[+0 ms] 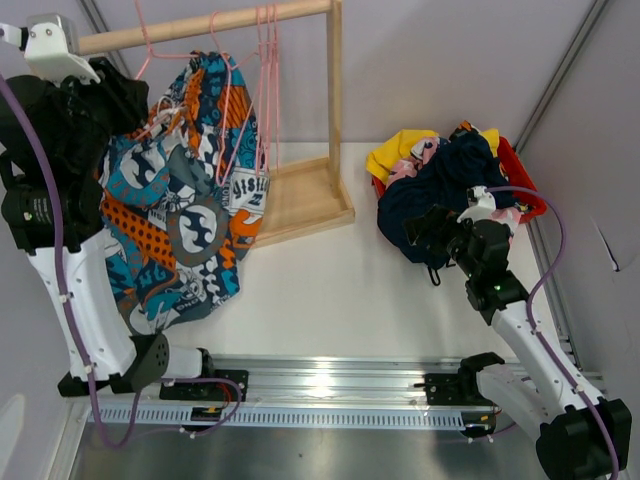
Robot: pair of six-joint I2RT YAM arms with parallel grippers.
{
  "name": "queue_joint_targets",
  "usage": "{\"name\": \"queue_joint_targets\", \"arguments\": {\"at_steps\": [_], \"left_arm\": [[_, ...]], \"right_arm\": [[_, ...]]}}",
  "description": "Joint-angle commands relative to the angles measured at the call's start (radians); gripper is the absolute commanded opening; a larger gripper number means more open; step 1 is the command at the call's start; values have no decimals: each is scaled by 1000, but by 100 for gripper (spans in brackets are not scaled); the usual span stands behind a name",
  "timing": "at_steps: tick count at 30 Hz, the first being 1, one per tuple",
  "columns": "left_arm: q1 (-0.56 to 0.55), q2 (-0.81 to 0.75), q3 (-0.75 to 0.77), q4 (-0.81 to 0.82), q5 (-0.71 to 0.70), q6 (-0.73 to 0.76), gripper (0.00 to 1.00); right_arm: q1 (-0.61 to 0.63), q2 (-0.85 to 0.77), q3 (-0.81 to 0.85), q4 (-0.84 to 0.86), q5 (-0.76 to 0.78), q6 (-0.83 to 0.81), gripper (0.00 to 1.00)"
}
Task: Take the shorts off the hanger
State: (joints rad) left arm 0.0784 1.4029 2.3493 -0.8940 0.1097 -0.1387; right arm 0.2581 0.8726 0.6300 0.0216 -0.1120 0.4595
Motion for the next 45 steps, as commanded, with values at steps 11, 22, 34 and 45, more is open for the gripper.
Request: {"name": "queue_joint_targets", "arguments": {"at_steps": [11,22,34,45], "left_arm": [[-8,-511,-546,138,168,-67,0],[-68,-771,-958,426,715,-301,0],[-138,-659,-782,471,749,-366,0],[-138,-582,-780,447,630,-282,0]], "right_arm": [[6,-17,134,104,-184,1,100],[179,68,439,117,-393,42,99],[262,32,461,80,-316,47,99],[265,-18,445,66,-276,42,99]]}}
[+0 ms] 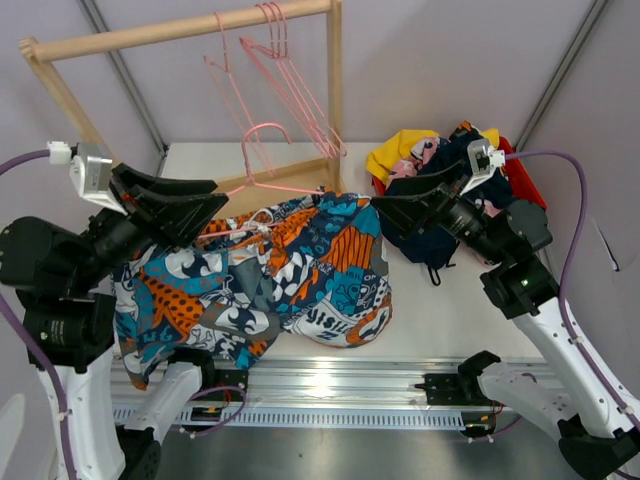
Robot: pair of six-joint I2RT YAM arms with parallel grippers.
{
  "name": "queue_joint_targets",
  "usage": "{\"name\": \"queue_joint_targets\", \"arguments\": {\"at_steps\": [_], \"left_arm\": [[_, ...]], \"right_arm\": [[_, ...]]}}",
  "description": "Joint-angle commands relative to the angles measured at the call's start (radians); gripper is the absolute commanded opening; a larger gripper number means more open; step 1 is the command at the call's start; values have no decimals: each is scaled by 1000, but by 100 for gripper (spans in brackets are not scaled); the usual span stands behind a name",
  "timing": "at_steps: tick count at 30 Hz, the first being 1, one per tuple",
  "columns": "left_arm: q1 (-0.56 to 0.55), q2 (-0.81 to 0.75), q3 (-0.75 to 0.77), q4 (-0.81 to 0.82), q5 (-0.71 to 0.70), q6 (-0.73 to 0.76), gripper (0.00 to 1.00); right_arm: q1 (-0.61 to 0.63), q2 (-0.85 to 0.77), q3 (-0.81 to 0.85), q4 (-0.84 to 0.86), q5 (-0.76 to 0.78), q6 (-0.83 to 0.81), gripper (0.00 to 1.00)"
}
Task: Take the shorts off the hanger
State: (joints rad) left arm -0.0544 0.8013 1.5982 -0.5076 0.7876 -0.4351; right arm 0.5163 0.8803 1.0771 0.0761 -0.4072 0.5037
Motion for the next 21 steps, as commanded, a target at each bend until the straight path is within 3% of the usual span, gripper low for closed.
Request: {"name": "queue_joint_targets", "arguments": {"at_steps": [1,10,14,21], "left_arm": [[-5,21,-49,69,-50,10,0],[-5,35,-70,113,-42,-7,0],[-5,55,-35,138,-21,-36,0],[-5,76,22,167,18,-76,0]], "right_arm": [[7,-32,0,8,22,-5,99],[7,-32,-5,59,-44,21,100],[10,8,-86,191,-104,94,99],[30,88,-178,267,-82,91,99]]}}
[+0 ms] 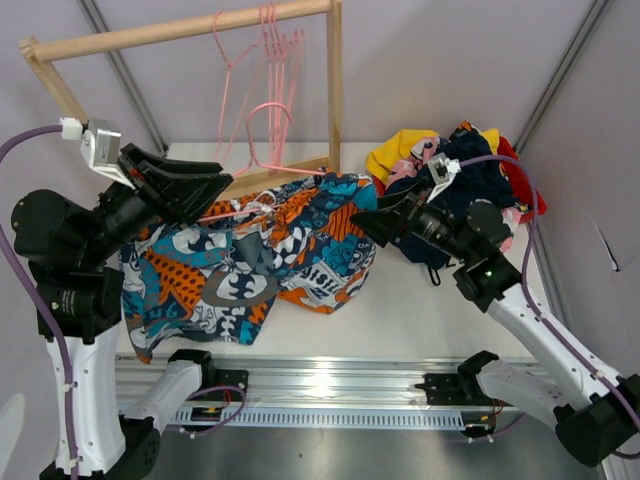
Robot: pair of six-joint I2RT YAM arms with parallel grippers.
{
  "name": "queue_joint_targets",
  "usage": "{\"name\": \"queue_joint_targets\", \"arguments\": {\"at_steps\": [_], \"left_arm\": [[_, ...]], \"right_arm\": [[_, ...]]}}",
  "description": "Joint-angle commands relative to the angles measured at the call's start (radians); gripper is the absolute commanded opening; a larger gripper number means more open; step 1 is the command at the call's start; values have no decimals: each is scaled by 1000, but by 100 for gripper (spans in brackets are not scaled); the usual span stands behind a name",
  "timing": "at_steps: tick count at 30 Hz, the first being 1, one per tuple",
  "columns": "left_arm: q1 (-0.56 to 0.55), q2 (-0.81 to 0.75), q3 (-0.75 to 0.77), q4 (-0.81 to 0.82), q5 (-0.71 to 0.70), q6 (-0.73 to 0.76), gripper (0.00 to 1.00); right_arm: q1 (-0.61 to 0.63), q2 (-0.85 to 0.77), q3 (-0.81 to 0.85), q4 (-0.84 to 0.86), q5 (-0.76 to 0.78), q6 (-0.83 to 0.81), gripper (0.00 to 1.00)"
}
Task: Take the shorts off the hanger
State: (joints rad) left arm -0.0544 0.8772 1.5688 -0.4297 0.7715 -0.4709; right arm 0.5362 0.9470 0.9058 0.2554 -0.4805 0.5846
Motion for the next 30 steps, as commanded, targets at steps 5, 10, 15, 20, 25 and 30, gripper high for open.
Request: {"name": "queue_joint_targets", "arguments": {"at_steps": [5,10,15,20,25,30], "left_arm": [[-5,2,57,95,43,-52,0],[-5,3,45,75,20,-22,0],[-5,12,111,-50,-78,75,0],[-5,55,256,-211,-199,216,0],[-5,39,255,-231,-242,239,0],[-5,32,250,-231,-265,241,0]], "right_arm": [[13,62,-13,126,-4,6,98],[13,79,-24,154,-9,6,0],[13,0,-50,87,119,-43,0],[-88,-105,-88,-7,200,-62,0],[-367,-169,-114,-8,73,41,0],[-447,-182,-122,-22,26,67,0]]}}
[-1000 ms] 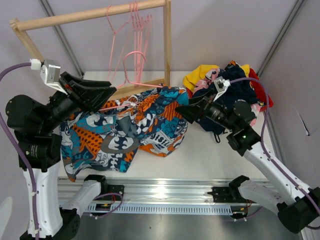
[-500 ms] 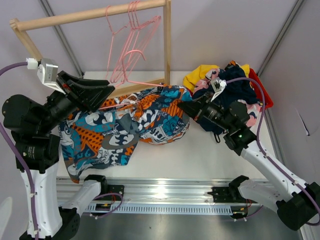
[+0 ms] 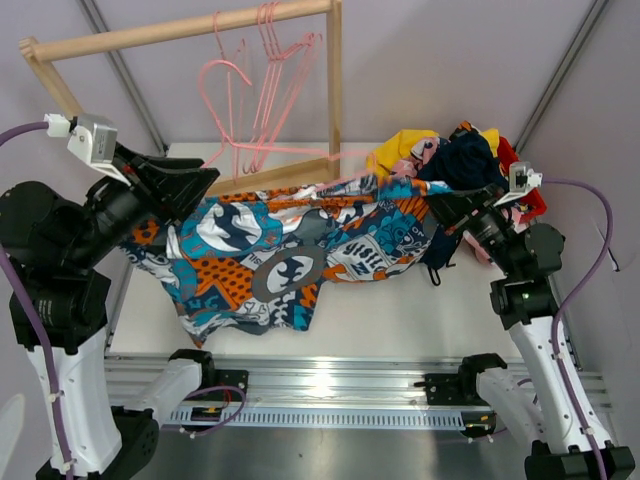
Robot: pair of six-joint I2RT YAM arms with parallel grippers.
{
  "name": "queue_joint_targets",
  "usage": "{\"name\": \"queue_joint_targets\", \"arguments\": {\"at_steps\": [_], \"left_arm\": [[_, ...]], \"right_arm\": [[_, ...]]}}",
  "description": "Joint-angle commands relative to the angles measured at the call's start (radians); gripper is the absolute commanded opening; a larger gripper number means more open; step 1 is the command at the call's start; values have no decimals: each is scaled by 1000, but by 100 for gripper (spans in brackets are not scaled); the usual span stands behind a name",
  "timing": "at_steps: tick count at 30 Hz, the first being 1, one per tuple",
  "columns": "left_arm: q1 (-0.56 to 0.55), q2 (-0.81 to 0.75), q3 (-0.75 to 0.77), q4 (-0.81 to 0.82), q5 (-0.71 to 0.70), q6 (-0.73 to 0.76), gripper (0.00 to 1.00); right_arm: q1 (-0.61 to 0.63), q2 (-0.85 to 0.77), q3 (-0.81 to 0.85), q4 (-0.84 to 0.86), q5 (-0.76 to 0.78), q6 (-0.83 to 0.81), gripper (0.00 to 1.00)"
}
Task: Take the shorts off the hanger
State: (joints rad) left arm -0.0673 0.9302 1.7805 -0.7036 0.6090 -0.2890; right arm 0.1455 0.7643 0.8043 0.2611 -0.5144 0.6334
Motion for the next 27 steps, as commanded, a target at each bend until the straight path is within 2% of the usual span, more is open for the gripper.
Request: {"name": "queue_joint_targets", "arguments": {"at_steps": [1,5,7,10,11,14,16,20,23,24,25,27], "left_arm": [[8,-21,40,44,-104,56,0],[8,-24,27,76,-114,34,0],[8,-30,4,101,-115,14,0],[8,-36,-22,148,-107,-19,0],[8,-34,-35,170,-95,-27,0],[9,-36,-67,207,-54,-59,0],[8,-44,-92,226,-26,-84,0],[8,-83,-191,311,122,-130,1],[8,-106,-307,340,202,-148,27],[8,-128,-334,357,233,-168,46],[8,-139,-402,389,242,-179,55],[6,-169,-437,407,253,-187,77]], "right_arm": [[-58,1,-28,-11,59,26,0],[-44,13,-100,104,7,120,0],[20,18,-148,167,7,146,0],[144,36,-139,119,94,54,0],[239,58,-129,109,115,25,0],[379,102,-74,58,192,-61,0],[405,141,-33,40,205,-84,0],[410,162,32,37,182,-101,0],[411,155,135,-49,177,-165,0],[410,150,168,-107,168,-185,0],[411,139,202,-138,163,-207,0],[405,130,314,-196,166,-271,0]]}}
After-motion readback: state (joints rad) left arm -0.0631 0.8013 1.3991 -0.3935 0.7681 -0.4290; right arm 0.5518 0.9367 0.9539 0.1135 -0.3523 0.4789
